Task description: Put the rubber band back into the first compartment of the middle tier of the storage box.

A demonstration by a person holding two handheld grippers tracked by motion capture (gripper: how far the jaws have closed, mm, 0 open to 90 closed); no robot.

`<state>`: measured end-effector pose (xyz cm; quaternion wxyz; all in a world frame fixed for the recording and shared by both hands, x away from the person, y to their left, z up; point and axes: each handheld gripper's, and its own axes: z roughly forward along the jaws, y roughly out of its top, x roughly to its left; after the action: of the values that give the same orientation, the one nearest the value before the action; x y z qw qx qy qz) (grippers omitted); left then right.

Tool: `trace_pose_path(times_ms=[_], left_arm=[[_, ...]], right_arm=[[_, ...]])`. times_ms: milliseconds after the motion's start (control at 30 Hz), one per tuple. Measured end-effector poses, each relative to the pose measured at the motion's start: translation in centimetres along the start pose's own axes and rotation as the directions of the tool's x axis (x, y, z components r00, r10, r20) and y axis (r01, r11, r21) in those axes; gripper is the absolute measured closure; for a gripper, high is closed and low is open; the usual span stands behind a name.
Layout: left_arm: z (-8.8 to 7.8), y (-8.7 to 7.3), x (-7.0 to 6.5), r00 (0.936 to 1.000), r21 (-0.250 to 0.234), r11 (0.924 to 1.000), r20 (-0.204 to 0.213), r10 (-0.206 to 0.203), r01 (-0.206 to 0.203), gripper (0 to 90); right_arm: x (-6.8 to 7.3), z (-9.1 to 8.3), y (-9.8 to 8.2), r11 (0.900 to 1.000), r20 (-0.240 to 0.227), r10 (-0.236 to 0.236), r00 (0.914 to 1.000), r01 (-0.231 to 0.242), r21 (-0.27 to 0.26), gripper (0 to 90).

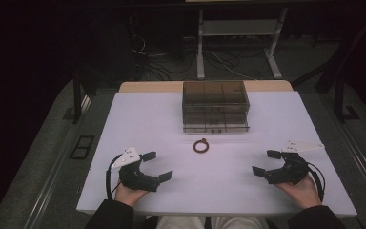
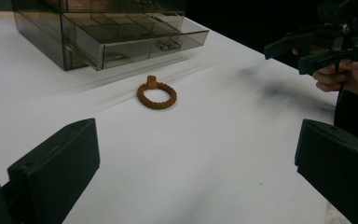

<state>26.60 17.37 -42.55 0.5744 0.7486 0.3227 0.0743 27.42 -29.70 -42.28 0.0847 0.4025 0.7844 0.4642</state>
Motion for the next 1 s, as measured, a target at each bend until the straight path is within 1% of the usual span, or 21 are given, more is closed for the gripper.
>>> trace_pose_path(times_ms=[533,1000], left_arm=[[0.03,0.0,-0.02,1.0,0.0,1.0,0.005,-0.003,0.003,0.0],[0.01,0.12,-0.2,1.0,0.014,0.9999,0.001,0.0,0.0,0.0]], right_arm=[[0.13,0.1,-0.05,1.0,-0.01,0.0,0.9999,0.0,0.011,2.6],[0.17,-0.05,-0.08,1.0,-0.015,0.005,0.9999,-0.004,0.016,2.6]])
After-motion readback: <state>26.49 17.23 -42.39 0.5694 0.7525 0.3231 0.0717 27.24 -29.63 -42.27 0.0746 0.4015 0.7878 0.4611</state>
